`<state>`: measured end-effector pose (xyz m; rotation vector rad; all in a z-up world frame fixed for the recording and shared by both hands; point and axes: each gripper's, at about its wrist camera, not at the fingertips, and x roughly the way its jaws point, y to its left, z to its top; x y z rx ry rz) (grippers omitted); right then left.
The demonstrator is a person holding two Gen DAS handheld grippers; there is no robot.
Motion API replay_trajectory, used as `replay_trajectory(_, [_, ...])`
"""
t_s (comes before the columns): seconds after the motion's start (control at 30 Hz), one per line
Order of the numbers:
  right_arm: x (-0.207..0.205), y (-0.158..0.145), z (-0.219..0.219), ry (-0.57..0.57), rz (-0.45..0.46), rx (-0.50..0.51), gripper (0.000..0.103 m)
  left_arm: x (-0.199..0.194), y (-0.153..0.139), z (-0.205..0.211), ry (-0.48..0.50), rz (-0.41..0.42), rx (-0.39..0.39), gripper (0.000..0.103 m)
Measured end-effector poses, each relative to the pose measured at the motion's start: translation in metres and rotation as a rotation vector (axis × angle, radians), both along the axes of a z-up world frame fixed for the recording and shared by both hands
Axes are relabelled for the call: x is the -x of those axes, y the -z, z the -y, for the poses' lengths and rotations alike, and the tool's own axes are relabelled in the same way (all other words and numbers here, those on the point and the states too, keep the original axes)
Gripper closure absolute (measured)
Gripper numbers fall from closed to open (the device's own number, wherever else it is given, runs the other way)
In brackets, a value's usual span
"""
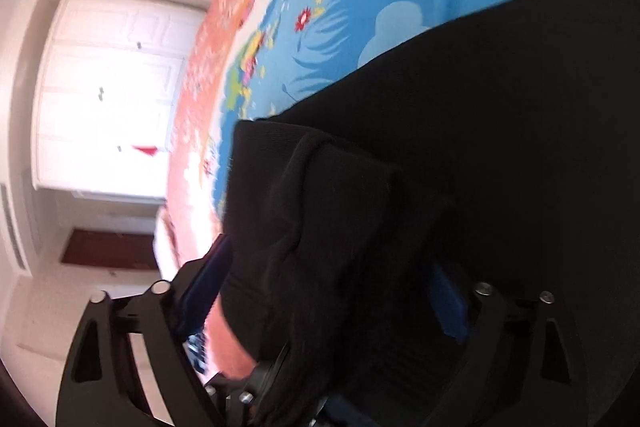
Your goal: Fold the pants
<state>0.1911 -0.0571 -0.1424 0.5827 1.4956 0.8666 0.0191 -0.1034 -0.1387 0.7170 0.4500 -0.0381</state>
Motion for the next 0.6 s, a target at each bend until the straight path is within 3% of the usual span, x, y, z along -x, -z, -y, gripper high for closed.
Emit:
replay_trajectory(0.07, [-0.007,0.005,-0.011,-0.036,0.007,0.027,0.045,-0.001,0.004,-0.002,0.009,-0.008,-0.005,0.091])
replay_trajectory(0.1, [-0.01,0.006,-0.012,-0.041,0.018,0.041,0.067,-0.003,0.006,-0.002,0.015,-0.009,-0.01,0.091])
replay_trajectory(0.17, [-0.014,0.005,-0.009,-0.051,0.032,0.04,0.079,-0.007,0.007,0.0,0.021,-0.008,-0.021,0.091])
replay_trajectory(0.37, [-0.01,-0.019,0.043,0.001,0.124,0.013,0.082,-0.012,0.002,0.031,0.111,0.037,-0.05,0.091])
replay_trajectory(0.6, [-0.008,0.003,0.076,0.045,0.102,0.039,0.082,-0.019,0.024,0.063,0.174,-0.02,-0.066,0.091])
